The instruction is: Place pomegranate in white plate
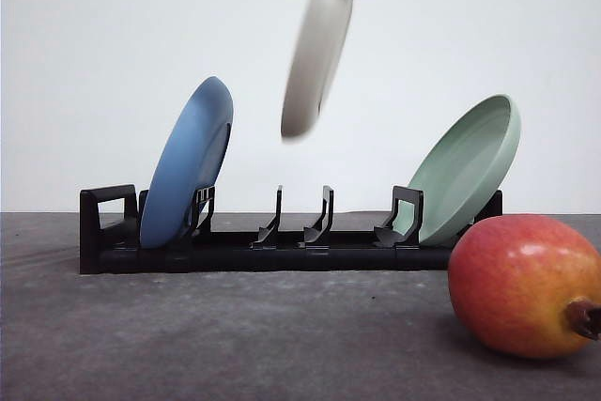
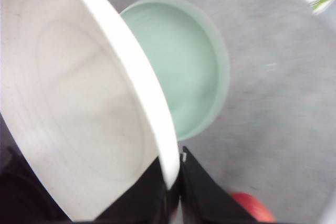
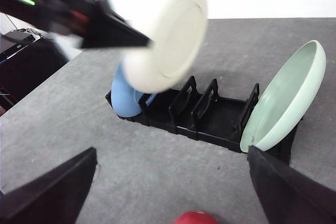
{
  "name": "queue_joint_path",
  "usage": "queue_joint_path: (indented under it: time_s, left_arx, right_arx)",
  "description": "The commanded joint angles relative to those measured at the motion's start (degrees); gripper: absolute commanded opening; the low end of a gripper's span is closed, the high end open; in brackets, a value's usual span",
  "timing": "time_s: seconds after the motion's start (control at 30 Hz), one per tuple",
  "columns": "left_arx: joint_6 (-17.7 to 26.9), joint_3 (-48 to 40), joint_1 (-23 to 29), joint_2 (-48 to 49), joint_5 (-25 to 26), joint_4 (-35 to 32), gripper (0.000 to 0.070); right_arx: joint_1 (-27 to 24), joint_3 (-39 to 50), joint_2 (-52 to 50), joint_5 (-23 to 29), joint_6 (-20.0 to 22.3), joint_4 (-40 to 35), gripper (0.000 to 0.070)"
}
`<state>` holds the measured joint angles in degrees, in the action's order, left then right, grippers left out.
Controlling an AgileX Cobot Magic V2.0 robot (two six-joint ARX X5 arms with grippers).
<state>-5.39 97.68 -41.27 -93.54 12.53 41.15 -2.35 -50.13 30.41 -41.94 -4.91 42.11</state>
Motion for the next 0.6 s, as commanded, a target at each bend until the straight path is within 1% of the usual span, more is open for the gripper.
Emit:
queue_joint_path:
  time_s: [0.0,0.17,0.27,0.4,0.57]
  left_arx:
    - [-0.1,1.7,-1.4,2.0,1.1,2.5,0.0000]
    - [3.4,1.7,-5.8,9.9,0.2,14.0,0.0000]
    - [4.9,1.6,-9.8,13.8,-3.9,20.6,0.0000]
    - [4.3,0.8,-16.5,17.3,-9.9,26.7,0.0001]
    - [1.1,-2.5,-24.1,18.7,-17.9,31.0,0.0001]
  right_arx:
    - [0.0,-0.9,0.2,0.2,0.2,0.0,0.0585]
    - [0.0,-0.9,0.2,0.4,0.5,0.8,0.0585]
    - [0.0,-0.9,0.2,0.4,0.5,1.0,0.0585]
    - [0.0,-0.9,0.2,0.4,0.4,1.4,0.0585]
    - [0.0,-0.9,0.2,0.4,-0.3,1.9,0.0585]
